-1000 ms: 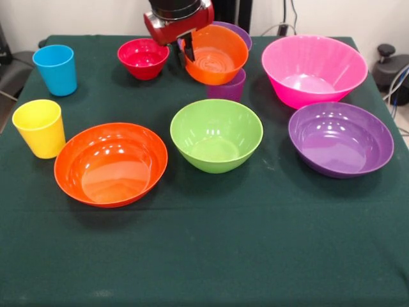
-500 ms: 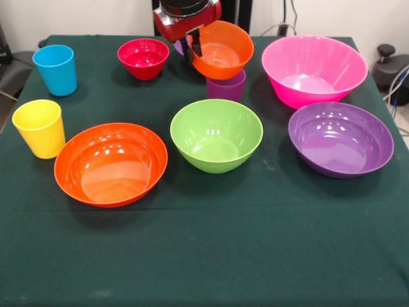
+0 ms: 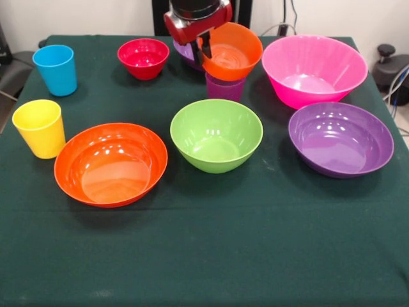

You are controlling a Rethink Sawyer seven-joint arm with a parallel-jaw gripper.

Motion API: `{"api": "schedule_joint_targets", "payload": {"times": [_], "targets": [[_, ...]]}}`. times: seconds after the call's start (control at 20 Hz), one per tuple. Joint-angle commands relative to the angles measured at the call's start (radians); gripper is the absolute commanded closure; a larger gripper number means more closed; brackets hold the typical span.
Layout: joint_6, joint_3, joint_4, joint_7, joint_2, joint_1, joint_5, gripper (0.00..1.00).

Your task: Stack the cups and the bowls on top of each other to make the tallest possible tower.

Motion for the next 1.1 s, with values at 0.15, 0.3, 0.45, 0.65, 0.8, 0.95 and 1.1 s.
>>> {"api": "schedule_joint_targets", "payload": {"times": [0.15, 0.3, 0.45, 0.65, 0.8, 0.95, 1.1], "targets": [[-0.022, -0.065, -0.129, -0.096, 0.078, 0.065, -0.056, 1.0], [-0.027, -0.069, -0.142, -0.106, 0.096, 0.062, -0.058, 1.0], [-0.024, -0.068, -0.155, -0.131, 0.099, 0.064, -0.073, 1.0], [-0.05, -0.057, -0.15, -0.165, 0.094, 0.047, -0.101, 0.0], [-0.042, -0.079, -0.151, -0.124, 0.063, 0.075, -0.125, 0.0], [-0.036, -0.09, -0.151, -0.115, 0.056, 0.089, -0.144, 0.0], [-0.034, -0.097, -0.15, -0.101, 0.067, 0.093, -0.145, 0.0]]}}
